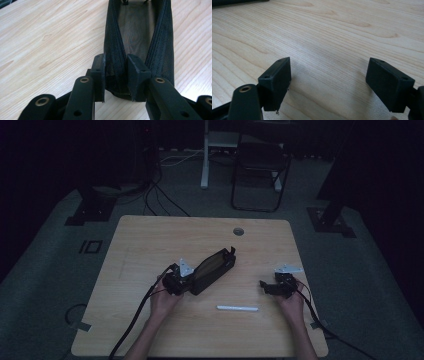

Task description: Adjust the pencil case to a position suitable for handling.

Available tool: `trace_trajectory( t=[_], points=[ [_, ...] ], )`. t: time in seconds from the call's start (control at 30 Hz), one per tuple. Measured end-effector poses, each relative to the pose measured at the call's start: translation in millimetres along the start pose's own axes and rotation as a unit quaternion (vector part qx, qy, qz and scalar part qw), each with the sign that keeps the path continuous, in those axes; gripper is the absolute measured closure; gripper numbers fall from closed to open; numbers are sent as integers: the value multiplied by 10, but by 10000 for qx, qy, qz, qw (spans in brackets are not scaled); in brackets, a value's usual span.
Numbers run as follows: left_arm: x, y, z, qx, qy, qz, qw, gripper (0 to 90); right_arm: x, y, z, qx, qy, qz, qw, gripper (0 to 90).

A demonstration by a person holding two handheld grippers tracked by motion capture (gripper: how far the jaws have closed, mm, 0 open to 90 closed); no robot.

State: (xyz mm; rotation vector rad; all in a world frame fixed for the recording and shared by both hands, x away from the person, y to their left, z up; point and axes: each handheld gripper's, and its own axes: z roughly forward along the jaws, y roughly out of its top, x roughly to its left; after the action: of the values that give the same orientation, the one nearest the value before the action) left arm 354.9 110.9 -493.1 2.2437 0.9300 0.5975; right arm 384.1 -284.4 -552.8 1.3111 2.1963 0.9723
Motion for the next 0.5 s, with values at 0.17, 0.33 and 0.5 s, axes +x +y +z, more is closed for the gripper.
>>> trace_trajectory(
  t=[0.17,0.33,0.5],
  points=[
    [80,-80,-50,-74,-162,-90,9998,698,0,0,0,1,0,1,10000,203],
    [167,-128,-85,-79,-153,-240,9996,693,0,0,0,1,0,1,10000,203],
    [235,-136,-86,-65,-37,-411,9991,635,1,0,0,1,-1,1,10000,203]
  ],
)
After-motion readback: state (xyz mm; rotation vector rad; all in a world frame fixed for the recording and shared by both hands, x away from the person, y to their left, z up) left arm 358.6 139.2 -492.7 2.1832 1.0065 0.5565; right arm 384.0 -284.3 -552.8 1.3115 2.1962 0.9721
